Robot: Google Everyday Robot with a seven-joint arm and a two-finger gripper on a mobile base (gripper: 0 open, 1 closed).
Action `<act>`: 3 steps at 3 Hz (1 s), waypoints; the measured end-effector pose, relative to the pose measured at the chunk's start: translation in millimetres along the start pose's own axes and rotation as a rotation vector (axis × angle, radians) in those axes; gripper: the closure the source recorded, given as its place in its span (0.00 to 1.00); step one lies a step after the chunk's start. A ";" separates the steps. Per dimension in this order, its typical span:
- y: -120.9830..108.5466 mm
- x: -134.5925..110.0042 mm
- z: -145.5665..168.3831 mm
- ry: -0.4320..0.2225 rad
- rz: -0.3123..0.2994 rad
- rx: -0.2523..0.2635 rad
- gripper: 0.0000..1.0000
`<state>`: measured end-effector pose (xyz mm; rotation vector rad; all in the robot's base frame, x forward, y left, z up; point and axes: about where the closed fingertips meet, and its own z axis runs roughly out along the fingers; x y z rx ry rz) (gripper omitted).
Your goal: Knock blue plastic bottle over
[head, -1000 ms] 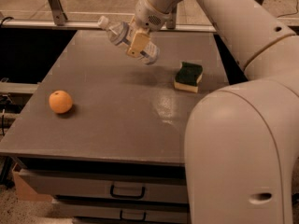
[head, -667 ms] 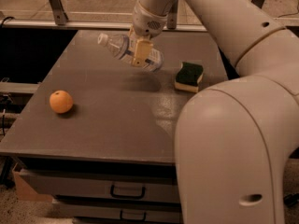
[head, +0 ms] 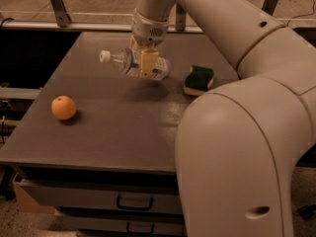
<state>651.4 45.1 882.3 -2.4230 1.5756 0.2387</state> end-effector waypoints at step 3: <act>-2.8 -0.6 1.6 0.010 -0.033 -0.001 0.00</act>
Offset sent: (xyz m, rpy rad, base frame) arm -0.0090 -0.0036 0.0026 -0.0378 0.0294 0.0669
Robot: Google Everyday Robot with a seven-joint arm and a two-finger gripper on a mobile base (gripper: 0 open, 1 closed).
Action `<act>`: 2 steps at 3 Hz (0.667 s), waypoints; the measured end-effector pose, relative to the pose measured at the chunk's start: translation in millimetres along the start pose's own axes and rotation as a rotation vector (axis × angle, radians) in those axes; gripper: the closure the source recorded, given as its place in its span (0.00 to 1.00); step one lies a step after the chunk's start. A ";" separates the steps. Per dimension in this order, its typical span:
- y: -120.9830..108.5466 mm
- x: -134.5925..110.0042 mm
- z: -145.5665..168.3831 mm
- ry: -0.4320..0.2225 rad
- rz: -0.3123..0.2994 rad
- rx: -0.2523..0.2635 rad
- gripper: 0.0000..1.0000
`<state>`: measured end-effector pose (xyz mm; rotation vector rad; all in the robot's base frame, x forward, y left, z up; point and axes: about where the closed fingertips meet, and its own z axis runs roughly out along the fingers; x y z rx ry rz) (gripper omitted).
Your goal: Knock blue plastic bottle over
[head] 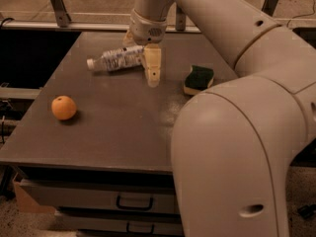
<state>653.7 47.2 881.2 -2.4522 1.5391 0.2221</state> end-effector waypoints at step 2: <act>11.1 24.6 -12.6 0.022 0.079 0.028 0.00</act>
Offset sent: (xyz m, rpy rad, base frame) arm -0.0089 -0.0597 0.0119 -0.0402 0.0100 -0.1361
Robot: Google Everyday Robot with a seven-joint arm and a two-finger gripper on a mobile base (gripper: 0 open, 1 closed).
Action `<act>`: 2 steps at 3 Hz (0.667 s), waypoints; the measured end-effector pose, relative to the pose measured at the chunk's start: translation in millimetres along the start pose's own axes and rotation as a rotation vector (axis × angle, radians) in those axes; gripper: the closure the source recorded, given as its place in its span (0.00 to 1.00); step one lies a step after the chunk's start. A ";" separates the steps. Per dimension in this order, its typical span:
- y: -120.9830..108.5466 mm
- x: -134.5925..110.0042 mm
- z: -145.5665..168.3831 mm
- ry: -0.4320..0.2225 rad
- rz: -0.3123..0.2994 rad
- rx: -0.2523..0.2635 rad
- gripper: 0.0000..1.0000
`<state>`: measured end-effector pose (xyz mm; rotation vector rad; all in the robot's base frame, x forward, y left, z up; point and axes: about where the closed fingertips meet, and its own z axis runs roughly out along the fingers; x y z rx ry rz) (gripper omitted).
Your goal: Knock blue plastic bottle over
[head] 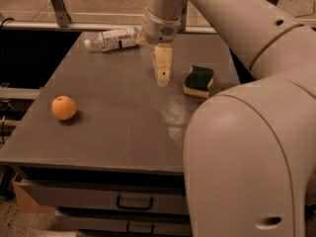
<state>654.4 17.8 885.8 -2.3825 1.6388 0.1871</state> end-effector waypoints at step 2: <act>-4.8 31.2 -10.7 0.017 0.073 0.049 0.00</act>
Offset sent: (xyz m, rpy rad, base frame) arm 0.0182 -0.0532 0.0107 -0.0078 -0.0292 -0.1272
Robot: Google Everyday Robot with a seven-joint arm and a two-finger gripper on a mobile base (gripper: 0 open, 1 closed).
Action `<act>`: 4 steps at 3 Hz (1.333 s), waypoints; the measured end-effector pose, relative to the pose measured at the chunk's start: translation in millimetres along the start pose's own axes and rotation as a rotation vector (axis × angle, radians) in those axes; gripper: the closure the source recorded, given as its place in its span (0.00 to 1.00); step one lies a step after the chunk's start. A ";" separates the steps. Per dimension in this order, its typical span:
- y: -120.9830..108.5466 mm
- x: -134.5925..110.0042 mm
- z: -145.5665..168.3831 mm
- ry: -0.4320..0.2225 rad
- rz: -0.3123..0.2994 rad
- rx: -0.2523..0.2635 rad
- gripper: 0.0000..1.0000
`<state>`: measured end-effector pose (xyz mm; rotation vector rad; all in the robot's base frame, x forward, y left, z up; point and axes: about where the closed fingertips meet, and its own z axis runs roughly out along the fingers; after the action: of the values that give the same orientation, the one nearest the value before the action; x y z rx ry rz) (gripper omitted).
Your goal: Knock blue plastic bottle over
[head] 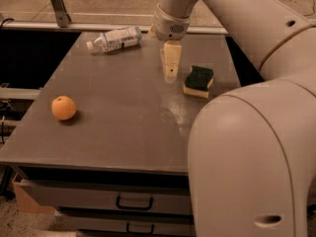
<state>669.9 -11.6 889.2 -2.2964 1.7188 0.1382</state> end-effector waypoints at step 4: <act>13.8 116.0 -229.8 -0.407 0.400 0.763 0.00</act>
Offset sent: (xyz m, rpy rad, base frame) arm 0.0518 -0.1796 0.1606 0.6272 -0.4337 -0.5503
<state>671.3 -184.7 1080.2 -1.2750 1.6100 0.0132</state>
